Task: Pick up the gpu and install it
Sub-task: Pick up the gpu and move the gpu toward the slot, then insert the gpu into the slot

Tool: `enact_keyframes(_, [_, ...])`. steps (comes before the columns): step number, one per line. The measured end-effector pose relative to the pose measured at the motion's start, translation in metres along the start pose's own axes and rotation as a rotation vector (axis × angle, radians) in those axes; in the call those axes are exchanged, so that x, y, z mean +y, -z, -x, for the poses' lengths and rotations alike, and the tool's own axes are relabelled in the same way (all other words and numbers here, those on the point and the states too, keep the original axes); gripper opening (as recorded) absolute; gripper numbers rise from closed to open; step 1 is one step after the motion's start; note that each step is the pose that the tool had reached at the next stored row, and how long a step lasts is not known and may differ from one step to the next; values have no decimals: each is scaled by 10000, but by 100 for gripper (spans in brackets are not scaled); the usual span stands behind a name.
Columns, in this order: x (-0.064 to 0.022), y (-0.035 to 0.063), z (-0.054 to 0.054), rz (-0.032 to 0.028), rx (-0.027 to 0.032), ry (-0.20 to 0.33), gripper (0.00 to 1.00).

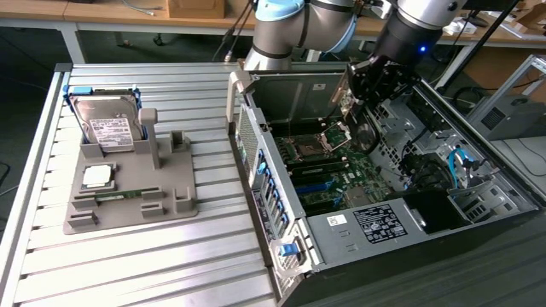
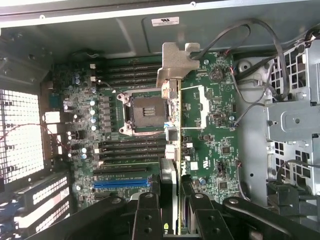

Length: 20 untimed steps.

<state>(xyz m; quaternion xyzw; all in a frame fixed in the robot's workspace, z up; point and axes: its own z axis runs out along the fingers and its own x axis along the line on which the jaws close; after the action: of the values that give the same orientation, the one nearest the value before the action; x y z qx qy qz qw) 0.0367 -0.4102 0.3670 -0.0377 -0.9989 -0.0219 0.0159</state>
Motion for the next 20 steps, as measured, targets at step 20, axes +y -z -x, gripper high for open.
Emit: enact_keyframes(20, [-4, -29, 10, -1, -1, 5, 27])
